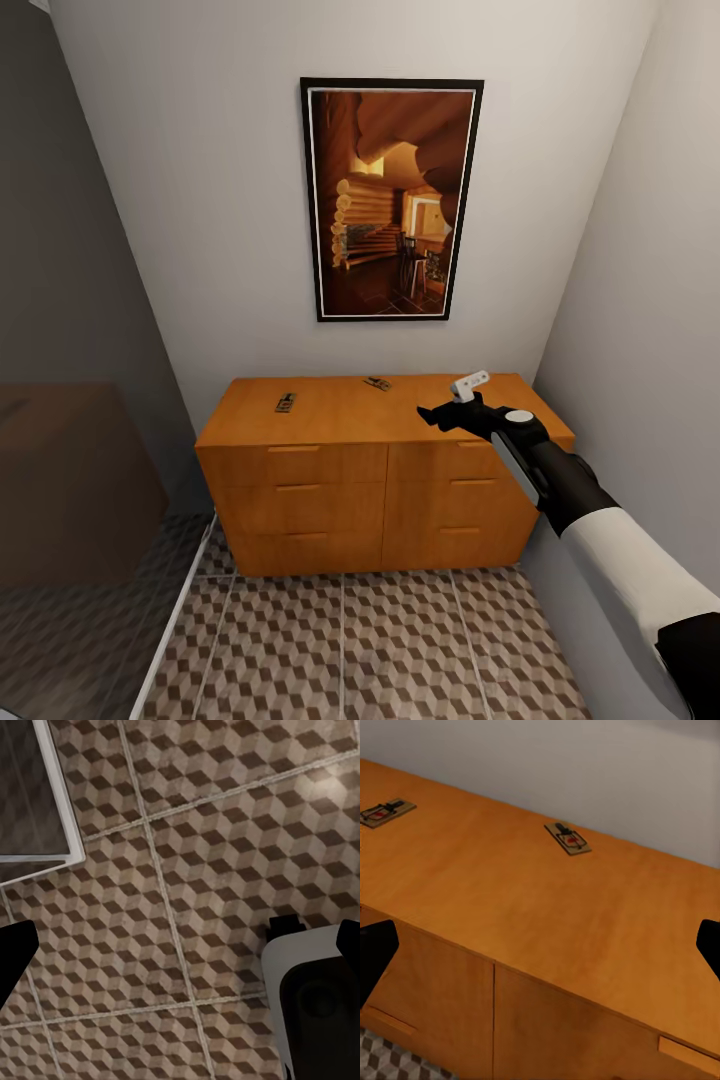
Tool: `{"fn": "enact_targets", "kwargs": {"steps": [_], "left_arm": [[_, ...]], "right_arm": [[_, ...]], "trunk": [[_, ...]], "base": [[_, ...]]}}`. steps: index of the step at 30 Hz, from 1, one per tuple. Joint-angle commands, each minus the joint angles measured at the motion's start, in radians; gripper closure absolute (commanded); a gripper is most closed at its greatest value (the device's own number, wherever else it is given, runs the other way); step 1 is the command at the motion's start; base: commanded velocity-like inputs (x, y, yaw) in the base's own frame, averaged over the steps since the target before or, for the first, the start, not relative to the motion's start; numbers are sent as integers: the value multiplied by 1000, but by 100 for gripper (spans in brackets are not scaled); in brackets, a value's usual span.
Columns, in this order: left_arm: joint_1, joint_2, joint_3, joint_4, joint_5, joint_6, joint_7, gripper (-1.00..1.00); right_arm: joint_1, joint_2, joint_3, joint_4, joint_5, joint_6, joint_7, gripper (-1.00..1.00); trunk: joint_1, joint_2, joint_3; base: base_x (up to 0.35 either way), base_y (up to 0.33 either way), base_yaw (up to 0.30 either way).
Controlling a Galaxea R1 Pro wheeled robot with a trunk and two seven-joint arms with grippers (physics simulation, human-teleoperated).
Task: Take the four mousetraps from the cabinet in the bathroom and place them on the bathroom floor. Make sure all four end up on the same floor surface, and ensure that at least two of them are either under or directly next to the same bathroom sink.
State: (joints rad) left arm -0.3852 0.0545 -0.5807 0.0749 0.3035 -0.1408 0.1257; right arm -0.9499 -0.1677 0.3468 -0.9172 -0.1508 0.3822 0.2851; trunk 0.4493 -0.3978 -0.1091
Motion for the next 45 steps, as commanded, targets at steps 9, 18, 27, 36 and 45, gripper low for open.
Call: {"fn": "enact_targets", "kwargs": {"steps": [9, 18, 27, 36, 45], "left_arm": [[-1, 1, -8, 3, 8, -4, 0, -100], [-1, 1, -8, 3, 8, -3, 0, -100], [-1, 1, -8, 3, 8, -3, 0, -100], [-1, -2, -8, 3, 8, -3, 0, -100], [-1, -1, -8, 3, 8, -3, 0, -100]], "right_arm": [[-1, 0, 3, 4, -11, 6, -1, -100], [-1, 0, 3, 11, -12, 8, 0, -100], [-1, -1, 3, 13, -12, 9, 0, -100], [-1, 0, 3, 40, -12, 8, 0, -100], [-1, 3, 5, 47, -13, 7, 0, -100]], "trunk": [[1, -2, -2], [1, -2, -2], [1, -2, -2], [1, -2, -2], [1, -2, -2]], "base": [[187, 53, 0], [224, 86, 0], [23, 9, 0], [3, 0, 0], [151, 132, 0]]}}
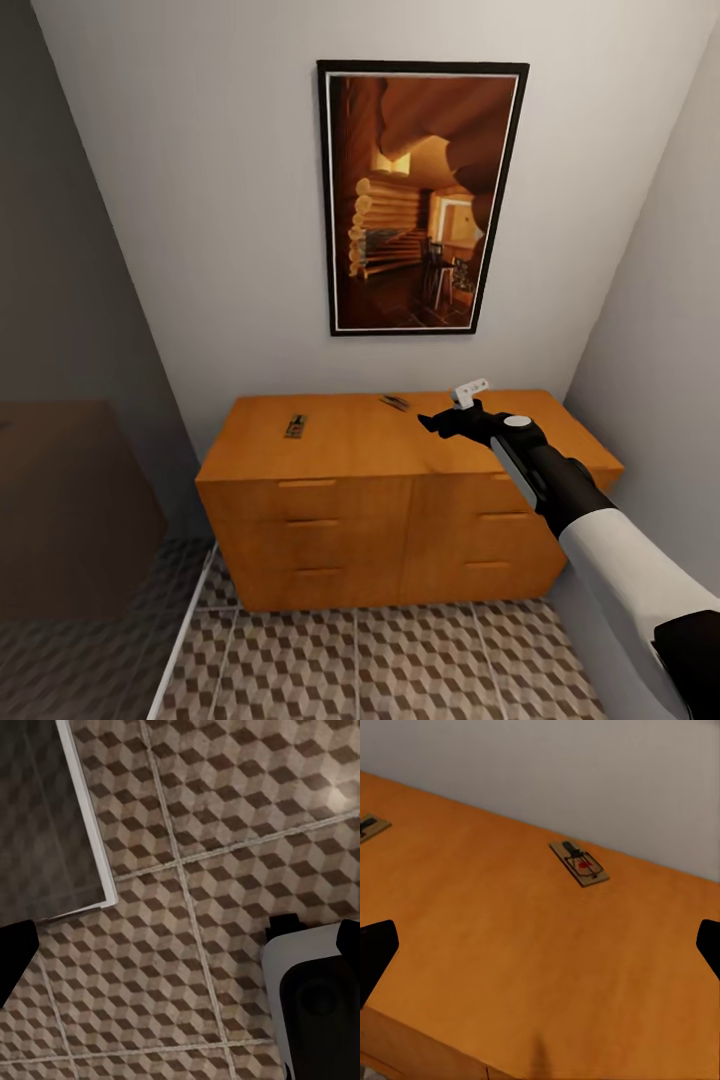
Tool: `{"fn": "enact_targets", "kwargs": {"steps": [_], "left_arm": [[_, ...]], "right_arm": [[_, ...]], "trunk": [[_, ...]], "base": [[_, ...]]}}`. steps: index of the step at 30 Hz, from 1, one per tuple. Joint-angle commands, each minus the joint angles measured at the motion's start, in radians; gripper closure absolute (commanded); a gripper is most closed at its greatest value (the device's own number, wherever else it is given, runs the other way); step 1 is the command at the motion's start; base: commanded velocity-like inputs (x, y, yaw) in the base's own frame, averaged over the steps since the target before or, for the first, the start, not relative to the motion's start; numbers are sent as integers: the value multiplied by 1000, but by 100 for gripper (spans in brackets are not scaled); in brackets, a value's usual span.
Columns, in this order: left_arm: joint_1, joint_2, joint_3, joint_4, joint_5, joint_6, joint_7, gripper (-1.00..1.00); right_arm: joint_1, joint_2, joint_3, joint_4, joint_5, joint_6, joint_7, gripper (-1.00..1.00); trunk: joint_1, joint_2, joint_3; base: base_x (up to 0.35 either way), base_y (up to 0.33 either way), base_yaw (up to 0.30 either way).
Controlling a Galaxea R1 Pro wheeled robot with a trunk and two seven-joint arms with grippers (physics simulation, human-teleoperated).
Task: Take the four mousetraps from the cabinet in the bathroom and place them on the bathroom floor. Make sure all four end up on the same floor surface, and ensure that at least two of them are either under or directly next to the same bathroom sink.
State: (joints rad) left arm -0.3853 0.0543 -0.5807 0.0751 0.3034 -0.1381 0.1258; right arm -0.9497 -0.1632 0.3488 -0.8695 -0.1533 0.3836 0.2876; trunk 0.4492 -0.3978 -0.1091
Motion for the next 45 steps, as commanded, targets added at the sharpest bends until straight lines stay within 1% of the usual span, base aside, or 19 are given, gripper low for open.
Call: {"fn": "enact_targets", "kwargs": {"steps": [1, 10, 26, 37, 45], "left_arm": [[-1, -1, -8, 3, 8, -6, 0, -100], [-1, -1, -8, 3, 8, -5, 0, -100], [0, -1, -8, 3, 8, -5, 0, -100], [0, -1, -8, 3, 8, -5, 0, -100], [0, -1, -8, 3, 8, -5, 0, -100]], "right_arm": [[-1, -1, 3, -1, -10, 6, -2, -100], [-1, 1, 4, 4, -11, 6, -2, -100], [-1, 0, 4, 7, -10, 6, -2, -100], [-1, 1, 5, 15, -8, 10, -6, -100], [-1, -5, 6, 60, -4, 12, -7, -100]], "trunk": [[1, -2, -2], [1, -2, -2], [1, -2, -2], [1, -2, -2], [1, -2, -2]], "base": [[104, 96, 0], [63, 39, 0], [251, 121, 0], [33, 16, 0], [1, 1, 0]]}}
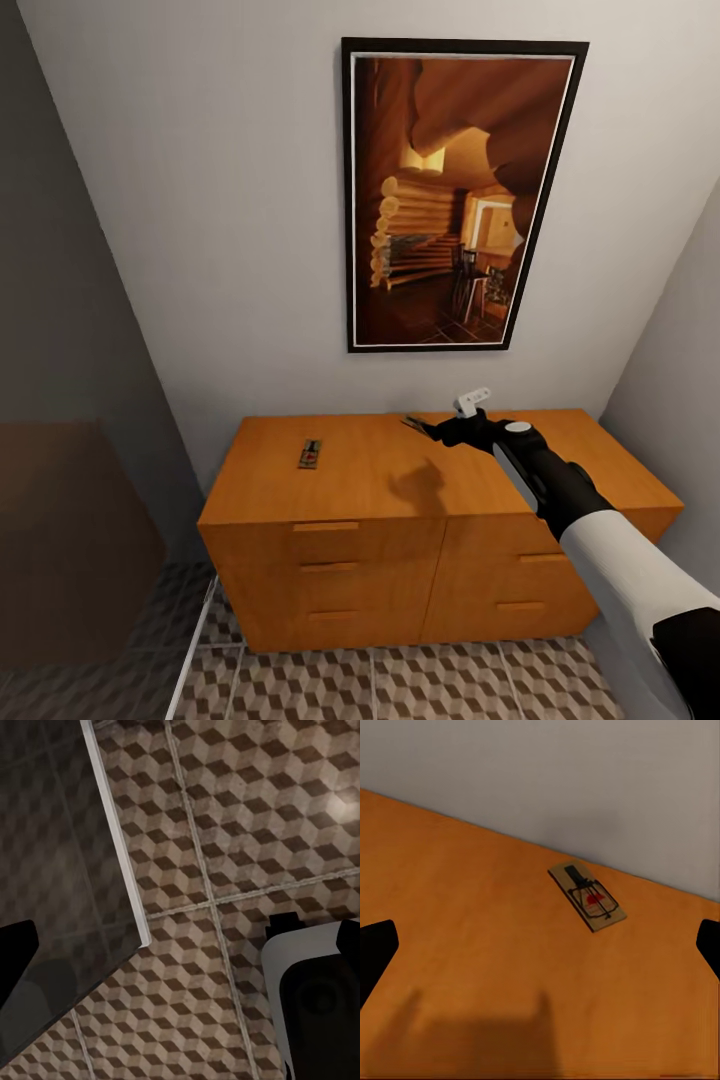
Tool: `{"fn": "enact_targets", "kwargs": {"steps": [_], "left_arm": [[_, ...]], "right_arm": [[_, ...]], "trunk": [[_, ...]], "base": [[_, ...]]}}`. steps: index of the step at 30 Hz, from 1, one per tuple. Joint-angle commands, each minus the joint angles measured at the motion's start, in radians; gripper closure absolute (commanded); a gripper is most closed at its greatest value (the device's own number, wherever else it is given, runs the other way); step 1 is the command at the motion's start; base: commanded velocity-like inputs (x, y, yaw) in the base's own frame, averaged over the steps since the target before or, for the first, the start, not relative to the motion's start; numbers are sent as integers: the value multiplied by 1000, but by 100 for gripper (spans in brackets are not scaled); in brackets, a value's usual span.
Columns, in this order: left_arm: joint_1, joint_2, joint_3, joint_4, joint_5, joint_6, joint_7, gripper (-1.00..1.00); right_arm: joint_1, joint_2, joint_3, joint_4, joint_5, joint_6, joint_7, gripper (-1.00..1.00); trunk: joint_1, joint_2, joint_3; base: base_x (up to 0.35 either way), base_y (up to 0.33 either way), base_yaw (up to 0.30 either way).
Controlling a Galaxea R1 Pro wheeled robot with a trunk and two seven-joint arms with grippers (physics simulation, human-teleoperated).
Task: Take the four mousetraps from the cabinet in the bathroom and place them on the bathroom floor. Make sure all four end up on the same floor surface, and ensure that at least two of them are either under or directly next to the same bathroom sink.
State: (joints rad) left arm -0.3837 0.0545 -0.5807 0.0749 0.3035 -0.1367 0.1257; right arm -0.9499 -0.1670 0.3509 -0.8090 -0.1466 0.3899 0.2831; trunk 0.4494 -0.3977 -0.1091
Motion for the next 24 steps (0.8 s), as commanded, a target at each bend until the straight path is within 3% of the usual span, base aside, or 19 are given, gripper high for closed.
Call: {"fn": "enact_targets", "kwargs": {"steps": [1, 16, 24], "left_arm": [[-1, -1, -8, 3, 8, -6, 0, -100], [0, -1, -8, 3, 8, -6, 0, -100], [0, -1, -8, 3, 8, -6, 0, -100]], "right_arm": [[-1, -2, 3, 1, -10, 5, -2, -100], [-1, -14, 2, 13, -9, 3, 3, -100], [0, -35, 1, 22, -9, 1, 61, -100]], "trunk": [[1, -2, -2], [1, -2, -2], [1, -2, -2]], "base": [[0, 0, 0], [0, 0, 0], [0, 0, 0]]}}
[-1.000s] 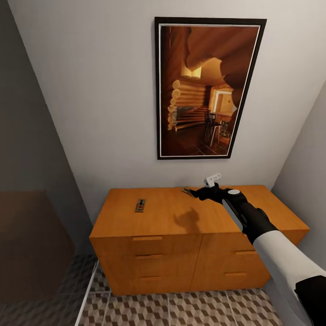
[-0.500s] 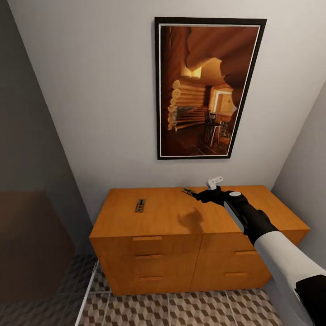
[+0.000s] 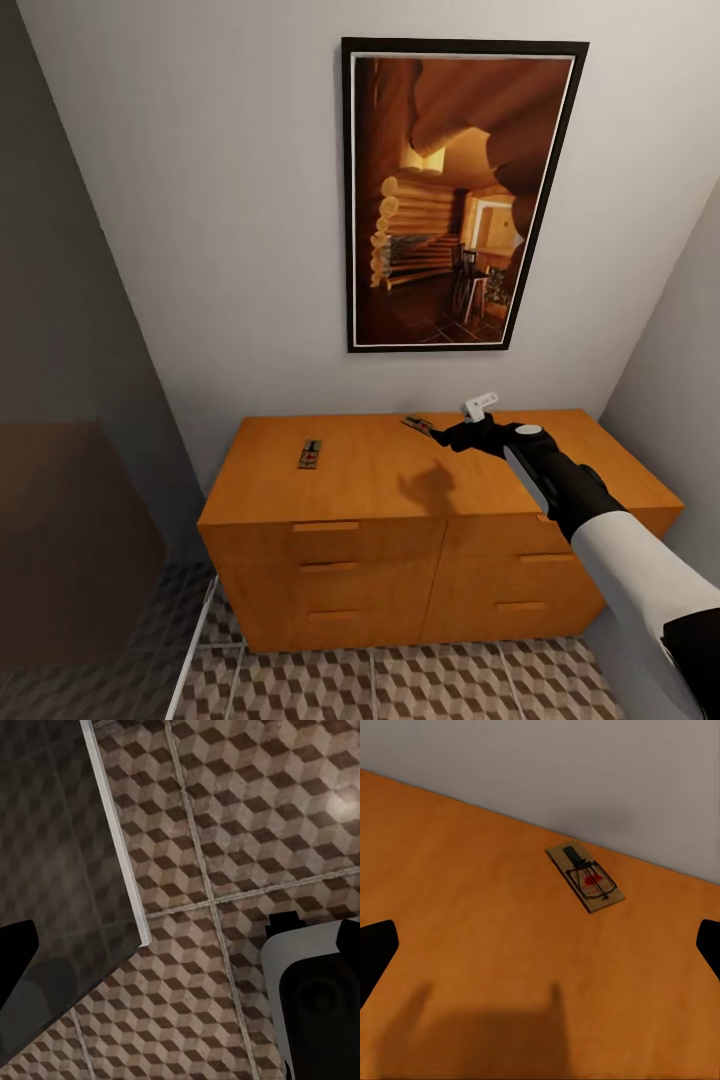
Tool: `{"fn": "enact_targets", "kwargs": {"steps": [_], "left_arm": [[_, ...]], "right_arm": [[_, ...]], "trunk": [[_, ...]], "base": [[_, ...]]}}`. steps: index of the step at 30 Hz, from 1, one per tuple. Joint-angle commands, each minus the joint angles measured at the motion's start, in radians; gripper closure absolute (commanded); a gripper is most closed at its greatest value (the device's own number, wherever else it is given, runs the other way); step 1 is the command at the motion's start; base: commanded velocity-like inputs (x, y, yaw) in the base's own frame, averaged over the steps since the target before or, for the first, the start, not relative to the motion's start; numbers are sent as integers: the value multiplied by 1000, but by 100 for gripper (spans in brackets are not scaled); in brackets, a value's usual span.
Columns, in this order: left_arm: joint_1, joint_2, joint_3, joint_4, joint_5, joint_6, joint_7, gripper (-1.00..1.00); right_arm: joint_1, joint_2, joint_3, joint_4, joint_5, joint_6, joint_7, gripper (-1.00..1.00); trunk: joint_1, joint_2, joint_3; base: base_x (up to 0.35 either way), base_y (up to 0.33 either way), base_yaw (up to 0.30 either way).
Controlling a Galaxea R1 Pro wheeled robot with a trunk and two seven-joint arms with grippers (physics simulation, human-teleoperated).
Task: Take the four mousetraps from the cabinet in the bathroom and place them on the bathroom floor. Make sure all four end up on the same floor surface, and ensure that at least two of them are either under or directly next to the same bathroom sink.
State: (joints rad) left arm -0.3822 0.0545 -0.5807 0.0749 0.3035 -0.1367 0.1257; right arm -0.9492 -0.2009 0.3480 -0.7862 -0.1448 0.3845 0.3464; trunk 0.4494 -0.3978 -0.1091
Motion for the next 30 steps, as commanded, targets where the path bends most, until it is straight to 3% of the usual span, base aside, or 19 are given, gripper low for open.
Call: {"fn": "enact_targets", "kwargs": {"steps": [1, 15, 30], "left_arm": [[-1, -1, -8, 3, 8, -6, 0, -100], [0, -1, -8, 3, 8, -6, 0, -100], [3, -2, -8, 3, 8, 14, -1, -100]], "right_arm": [[-1, -2, 4, 1, -10, 6, 1, -100], [-1, -5, 3, 7, -9, 5, 12, -100], [-1, -3, 4, 8, -9, 5, 11, -100]], "trunk": [[1, -2, -2], [1, -2, -2], [1, -2, -2]], "base": [[0, 0, 0], [11, 0, 0], [141, 0, 0]]}}
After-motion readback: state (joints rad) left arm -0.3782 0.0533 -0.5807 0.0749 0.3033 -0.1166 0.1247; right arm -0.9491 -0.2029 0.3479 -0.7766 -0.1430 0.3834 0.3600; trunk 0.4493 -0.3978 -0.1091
